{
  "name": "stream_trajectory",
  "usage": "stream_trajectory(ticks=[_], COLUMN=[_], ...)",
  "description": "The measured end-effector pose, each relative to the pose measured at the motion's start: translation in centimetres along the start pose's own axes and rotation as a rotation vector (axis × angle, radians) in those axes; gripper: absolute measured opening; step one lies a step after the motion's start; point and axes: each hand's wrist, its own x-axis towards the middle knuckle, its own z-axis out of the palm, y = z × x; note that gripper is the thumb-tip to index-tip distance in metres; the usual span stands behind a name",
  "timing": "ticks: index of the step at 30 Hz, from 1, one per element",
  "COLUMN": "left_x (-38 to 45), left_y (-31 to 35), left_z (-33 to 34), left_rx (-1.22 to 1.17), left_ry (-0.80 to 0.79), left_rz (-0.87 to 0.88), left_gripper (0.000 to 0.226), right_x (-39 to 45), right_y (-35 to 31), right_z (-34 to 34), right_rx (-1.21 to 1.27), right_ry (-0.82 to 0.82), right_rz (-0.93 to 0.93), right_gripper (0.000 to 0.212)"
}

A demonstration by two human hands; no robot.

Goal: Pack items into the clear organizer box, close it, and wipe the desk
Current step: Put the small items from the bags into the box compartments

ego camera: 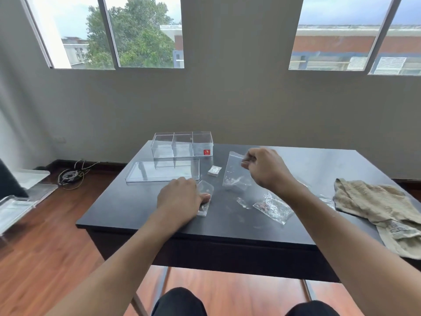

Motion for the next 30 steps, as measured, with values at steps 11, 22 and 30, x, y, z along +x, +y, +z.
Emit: stream_trajectory(ticks=[11,22,30], left_x=[1.9,13.8,18.8], left_y=[-0.8,-3.6,-6.0], left_z=[-2.6,-4.9,-2.9], left_rx=[-0.48,-0.37,0.191], left_ry=[0.401,0.539,0.377], left_rz=[0.053,-0.012,-0.001], left_gripper=[0.017,0.008,0.028], right_x=[1.0,9.0,13.8], right_y=[-1.8,-3.4,-3.1], right_z=[-1.8,1.8,6.7], right_rx=[0.261,0.199,0.177], right_ry=[0.148,0.083,0.072], right_rz=[-0.041,-0.254,-0.502], right_gripper=[0.008,0.013,0.022])
